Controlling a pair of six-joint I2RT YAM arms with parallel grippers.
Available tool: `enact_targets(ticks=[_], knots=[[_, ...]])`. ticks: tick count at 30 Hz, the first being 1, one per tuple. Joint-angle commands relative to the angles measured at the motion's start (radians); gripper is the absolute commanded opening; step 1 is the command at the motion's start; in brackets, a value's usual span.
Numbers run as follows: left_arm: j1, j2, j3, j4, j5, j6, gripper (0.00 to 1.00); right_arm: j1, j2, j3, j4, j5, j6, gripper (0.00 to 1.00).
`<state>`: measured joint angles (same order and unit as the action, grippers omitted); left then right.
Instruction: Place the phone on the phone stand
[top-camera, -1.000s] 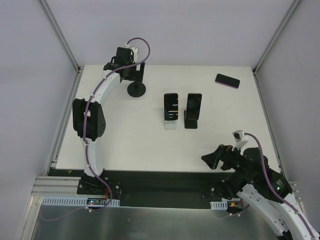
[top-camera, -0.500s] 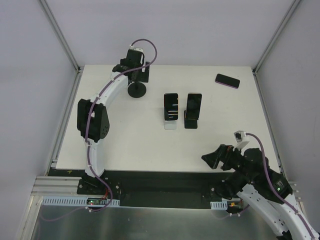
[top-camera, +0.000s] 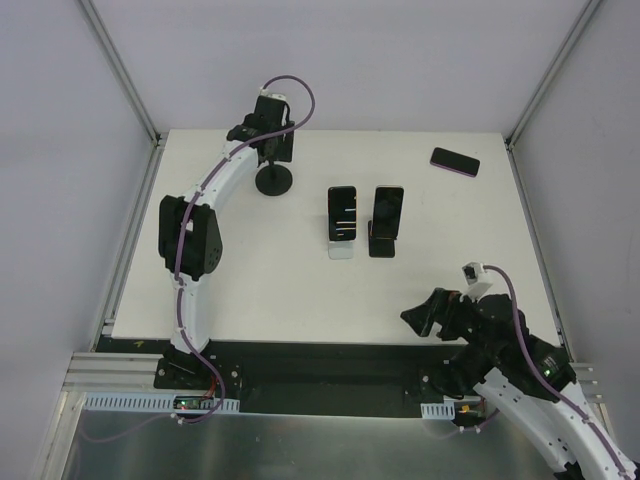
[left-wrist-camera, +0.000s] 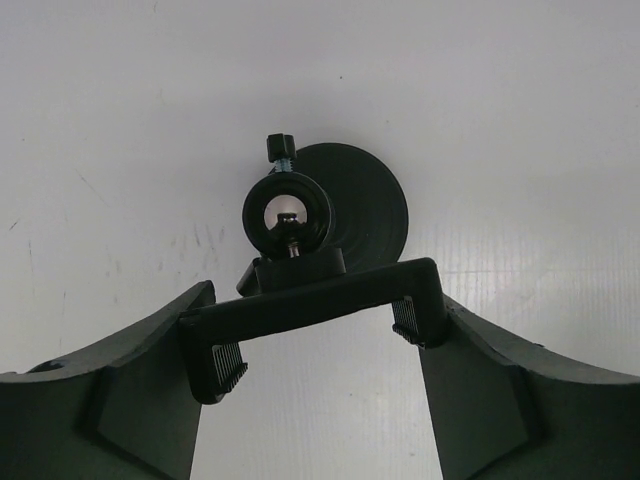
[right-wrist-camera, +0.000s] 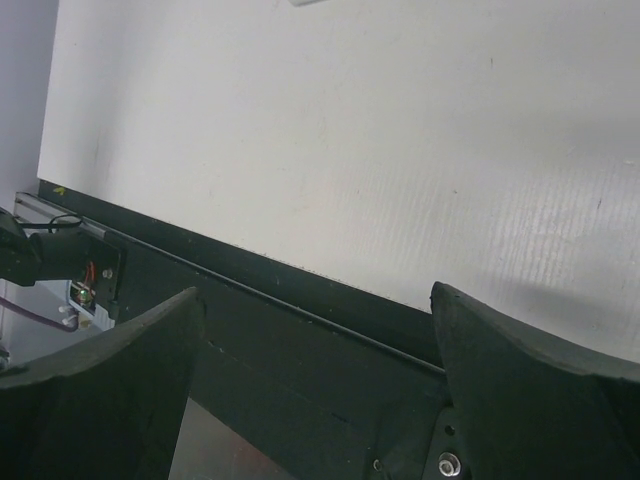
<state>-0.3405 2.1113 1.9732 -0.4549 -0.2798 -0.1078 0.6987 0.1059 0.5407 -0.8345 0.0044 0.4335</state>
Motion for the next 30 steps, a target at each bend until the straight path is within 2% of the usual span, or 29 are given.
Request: enact_targets(ticks=[1,2,6,8,11,13,16,20,21,23,24,25,27,28,30], knots=[[-0.003,-0.046,0.044,-0.034,0.030,0.014,0.07,0.007,0.057,-0.030,0.070,0.005,-0.010,0.96],[-0.003,-0.066,0.029,-0.047,0.030,0.011,0.00,0.005,0.081,-0.036,0.095,-0.032,-0.018,0.96],[-0.003,-0.232,-0.181,-0.059,0.031,-0.024,0.00,0.005,0.135,-0.090,0.205,-0.058,-0.032,0.96],[-0.003,-0.356,-0.265,-0.077,0.040,-0.044,0.00,0.007,0.175,-0.122,0.300,-0.092,-0.026,0.97],[-0.012,-0.538,-0.509,-0.080,0.088,-0.116,0.00,0.022,0.241,-0.146,0.415,-0.110,-0.026,0.99],[-0.025,-0.663,-0.595,-0.087,0.123,-0.141,0.00,0.041,0.294,-0.153,0.475,-0.106,-0.032,0.97],[-0.078,-0.798,-0.735,-0.099,0.151,-0.188,0.00,0.110,0.388,-0.157,0.619,-0.069,-0.045,0.94],[-0.181,-0.915,-0.876,-0.100,0.151,-0.280,0.00,0.312,0.564,-0.122,0.828,0.092,-0.117,0.89],[-0.193,-0.944,-0.893,-0.100,0.157,-0.296,0.00,0.346,0.605,-0.104,0.875,0.121,-0.130,0.86],[-0.215,-0.968,-0.939,-0.100,0.162,-0.352,0.00,0.404,0.737,-0.102,1.061,0.140,-0.133,0.72],[-0.233,-0.987,-0.950,-0.100,0.165,-0.368,0.00,0.407,0.837,-0.107,1.139,0.125,-0.109,0.58],[-0.244,-0.991,-0.959,-0.102,0.165,-0.378,0.00,0.409,0.889,-0.107,1.279,0.099,-0.081,0.50],[-0.268,-1.004,-0.971,-0.102,0.162,-0.403,0.00,0.409,0.990,-0.096,1.368,0.103,-0.012,0.28],[-0.276,-1.011,-0.978,-0.100,0.168,-0.412,0.00,0.409,1.081,-0.075,1.424,0.114,0.005,0.13],[-0.291,-1.027,-0.996,-0.100,0.180,-0.444,0.00,0.407,1.158,-0.047,1.460,0.120,0.036,0.10]])
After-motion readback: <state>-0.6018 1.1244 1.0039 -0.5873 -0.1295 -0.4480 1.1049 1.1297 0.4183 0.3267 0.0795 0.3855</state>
